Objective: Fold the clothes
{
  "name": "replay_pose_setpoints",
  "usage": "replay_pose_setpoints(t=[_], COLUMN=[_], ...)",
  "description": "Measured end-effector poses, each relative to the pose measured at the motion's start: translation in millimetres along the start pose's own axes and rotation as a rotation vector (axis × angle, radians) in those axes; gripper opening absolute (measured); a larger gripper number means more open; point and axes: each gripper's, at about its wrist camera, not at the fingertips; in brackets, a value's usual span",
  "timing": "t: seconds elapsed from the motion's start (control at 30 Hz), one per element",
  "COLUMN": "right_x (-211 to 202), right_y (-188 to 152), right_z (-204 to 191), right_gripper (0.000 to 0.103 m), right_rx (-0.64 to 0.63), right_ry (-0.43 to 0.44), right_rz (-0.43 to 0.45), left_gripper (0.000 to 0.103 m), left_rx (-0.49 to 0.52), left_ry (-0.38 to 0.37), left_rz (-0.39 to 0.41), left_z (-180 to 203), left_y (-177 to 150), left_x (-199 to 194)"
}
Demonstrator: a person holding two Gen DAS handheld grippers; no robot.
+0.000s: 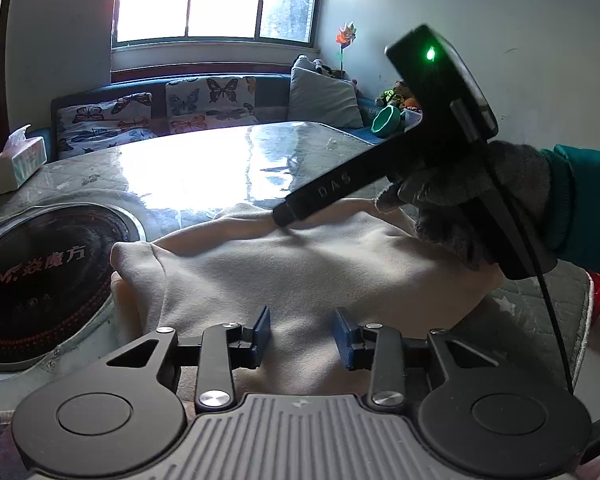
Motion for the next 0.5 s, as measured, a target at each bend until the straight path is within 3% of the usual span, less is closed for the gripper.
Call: replay_pose_setpoints(t=[0.2,0.5], right_x=[16.9,-0.9], right_y=[-0.3,11.0], right_z=[7.7,-11.8], right_gripper=[0.103,0.103], right_rx=[0.028,-0.035], right_ry=[-0.025,0.012], right_rz=[-0.052,0.002], left_gripper=[0.039,0.044], left_rx=[0.000,-0.048], left_ry=[-0.010,-0.002], left_rz=[0.001,0.023], left_z=[-1.6,-10.3], left_y=[-1.9,1.0], left_x=[0.2,-14.0])
Point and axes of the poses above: each gripper's, at about its wrist camera, not at the fingertips, and x roughly the way its jaws point, z to its right, y to its top, and after that the axes turned 9 degrees about x, right-handed
